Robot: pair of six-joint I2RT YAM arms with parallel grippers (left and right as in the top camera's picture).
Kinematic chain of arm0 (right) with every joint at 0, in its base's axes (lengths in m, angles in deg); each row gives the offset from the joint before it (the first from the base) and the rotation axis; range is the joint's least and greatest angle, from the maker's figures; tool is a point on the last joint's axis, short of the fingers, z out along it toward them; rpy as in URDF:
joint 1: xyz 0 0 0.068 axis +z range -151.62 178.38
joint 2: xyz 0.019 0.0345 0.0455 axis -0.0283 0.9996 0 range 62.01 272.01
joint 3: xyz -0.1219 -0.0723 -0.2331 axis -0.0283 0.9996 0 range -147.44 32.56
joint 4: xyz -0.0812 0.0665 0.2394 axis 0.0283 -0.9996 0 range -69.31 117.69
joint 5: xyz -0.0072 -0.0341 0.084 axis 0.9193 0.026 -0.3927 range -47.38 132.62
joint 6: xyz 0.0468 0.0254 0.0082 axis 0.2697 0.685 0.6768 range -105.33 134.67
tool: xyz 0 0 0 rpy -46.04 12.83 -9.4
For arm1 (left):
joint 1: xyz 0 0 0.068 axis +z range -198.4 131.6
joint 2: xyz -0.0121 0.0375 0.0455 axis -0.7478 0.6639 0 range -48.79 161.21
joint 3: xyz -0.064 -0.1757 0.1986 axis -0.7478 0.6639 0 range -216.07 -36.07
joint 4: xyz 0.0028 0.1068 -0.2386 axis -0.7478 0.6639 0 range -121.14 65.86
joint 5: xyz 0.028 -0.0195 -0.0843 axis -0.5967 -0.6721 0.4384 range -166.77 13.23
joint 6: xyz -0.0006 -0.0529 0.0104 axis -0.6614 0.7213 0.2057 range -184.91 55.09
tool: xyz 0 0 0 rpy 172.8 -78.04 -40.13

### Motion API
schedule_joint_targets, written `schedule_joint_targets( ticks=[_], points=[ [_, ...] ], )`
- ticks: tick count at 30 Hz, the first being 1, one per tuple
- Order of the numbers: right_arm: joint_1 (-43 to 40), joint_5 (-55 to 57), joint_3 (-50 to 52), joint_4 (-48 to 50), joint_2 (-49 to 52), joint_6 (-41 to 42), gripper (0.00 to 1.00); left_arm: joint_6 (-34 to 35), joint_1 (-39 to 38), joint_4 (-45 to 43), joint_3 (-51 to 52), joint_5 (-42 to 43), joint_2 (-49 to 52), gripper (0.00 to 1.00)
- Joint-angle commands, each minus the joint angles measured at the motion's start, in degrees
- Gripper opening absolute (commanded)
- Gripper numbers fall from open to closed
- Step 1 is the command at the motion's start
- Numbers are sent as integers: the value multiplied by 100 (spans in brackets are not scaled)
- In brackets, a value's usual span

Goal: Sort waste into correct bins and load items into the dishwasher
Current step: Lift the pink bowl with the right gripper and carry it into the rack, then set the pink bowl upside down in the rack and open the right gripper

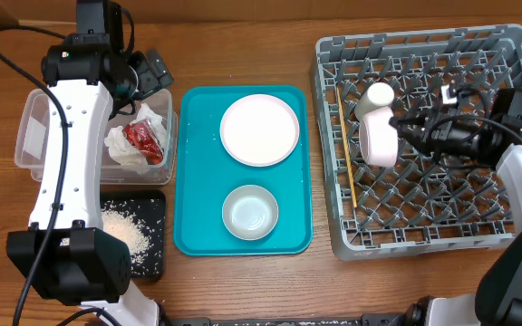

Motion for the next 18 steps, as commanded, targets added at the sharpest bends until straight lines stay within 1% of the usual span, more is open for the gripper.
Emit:
schedule_joint_targets(
  ticks=[1,6,11,14,16,17,18],
  points=[
    [-13,-184,192,181,-39,0,4,-68,-35,-22,-83,24,-79,100],
    [-81,-133,262,341,-39,2,4,-68,-35,-20,-83,24,-79,100],
    [-131,592,262,374,-39,4,4,-68,-35,-20,-83,24,-79,100],
    [-131,822,262,378,-39,7,6,-68,-35,-20,-83,24,-79,100],
    [-131,898,262,417,-39,2,10,-68,-35,-20,-83,24,-79,100],
    [-131,1080,260,468,-39,2,16,-68,-35,-20,-83,24,-79,100],
    [-131,1143,258,474,-39,2,19,-68,-35,-20,-83,24,-79,100]
  ],
)
